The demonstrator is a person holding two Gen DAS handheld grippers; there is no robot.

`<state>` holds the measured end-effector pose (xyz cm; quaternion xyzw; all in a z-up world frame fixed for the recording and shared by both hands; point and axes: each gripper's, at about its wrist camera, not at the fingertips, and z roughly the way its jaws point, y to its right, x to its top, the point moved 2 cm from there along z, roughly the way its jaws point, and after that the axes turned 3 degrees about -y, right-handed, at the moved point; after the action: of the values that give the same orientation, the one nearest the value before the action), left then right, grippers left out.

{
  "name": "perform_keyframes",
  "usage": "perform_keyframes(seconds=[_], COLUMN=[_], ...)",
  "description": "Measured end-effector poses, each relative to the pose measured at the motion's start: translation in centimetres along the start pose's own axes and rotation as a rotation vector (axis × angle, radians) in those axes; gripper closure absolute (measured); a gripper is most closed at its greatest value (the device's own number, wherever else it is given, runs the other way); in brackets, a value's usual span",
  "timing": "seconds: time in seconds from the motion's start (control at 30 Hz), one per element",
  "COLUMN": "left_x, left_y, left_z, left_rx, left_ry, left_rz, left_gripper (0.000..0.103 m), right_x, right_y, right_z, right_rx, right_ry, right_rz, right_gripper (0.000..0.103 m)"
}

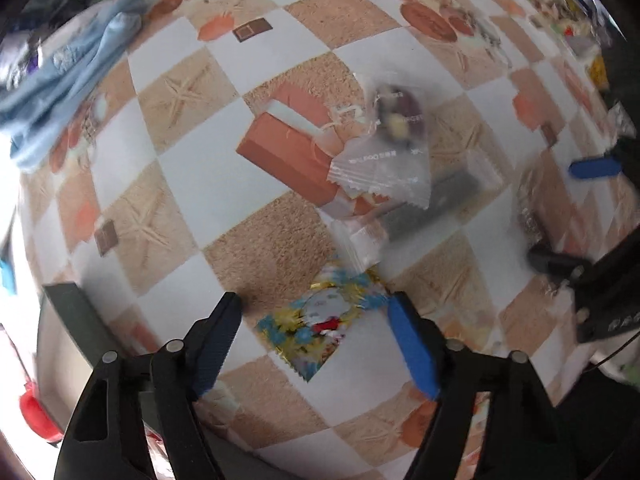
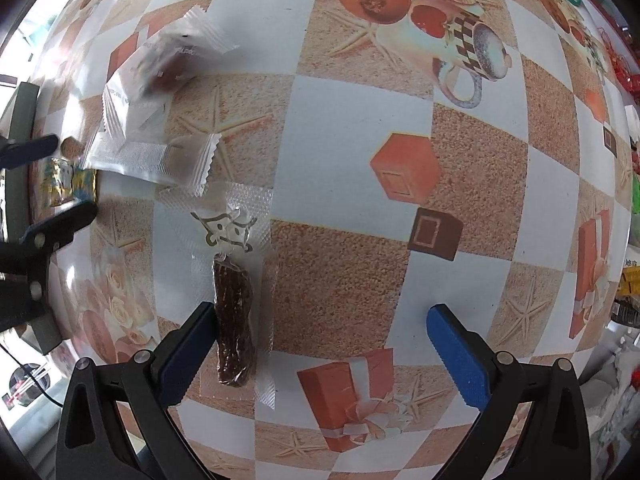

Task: Organize snacks
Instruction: 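Grasp the Hello Kitty candy with the left tool while the right tool grasps the jerky stick, then carry the Hello Kitty candy and jerky stick over the tray with both tools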

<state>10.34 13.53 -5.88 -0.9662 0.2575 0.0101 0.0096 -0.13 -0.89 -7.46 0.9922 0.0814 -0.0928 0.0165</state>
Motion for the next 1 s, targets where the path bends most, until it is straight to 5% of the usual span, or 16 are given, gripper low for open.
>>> perform_keyframes(seconds=[0.27, 0.37, 0.43, 0.67, 1.0], left_x=[0.1, -0.5, -1.6, -8.0, -14.1], left_y=[3.5, 4.5, 5.6, 5.5, 4.8], left_z=[-0.8, -1.1, -1.2, -1.4, -2.6], left_rx=[0.02, 0.005, -0.008, -0.082, -0.126], left_ry=[0.001, 0.005, 0.011, -0.006, 0.02], left_rz=[-0.058, -0.112, -0.146, -0.325, -0.456], left_gripper=[0.072, 0.074, 0.074, 0.075, 0.075], right_x=[-0.1, -0.3, -0.5, -1.7, -6.3], right_y=[-0.4, -1.0, -1.6, -0.8, -0.5], right_z=[0.1, -0.8, -1.5, -0.5, 1.6], right_rx=[0.024, 0.01, 0.017, 0.223, 0.196], right_ry=[-0.034, 0.002, 0.022, -0.029, -0.093], right_rz=[0.048, 0.021, -0.005, 0.085, 0.09], right_gripper=[0.002, 0.027, 0.075, 0.076, 0.075])
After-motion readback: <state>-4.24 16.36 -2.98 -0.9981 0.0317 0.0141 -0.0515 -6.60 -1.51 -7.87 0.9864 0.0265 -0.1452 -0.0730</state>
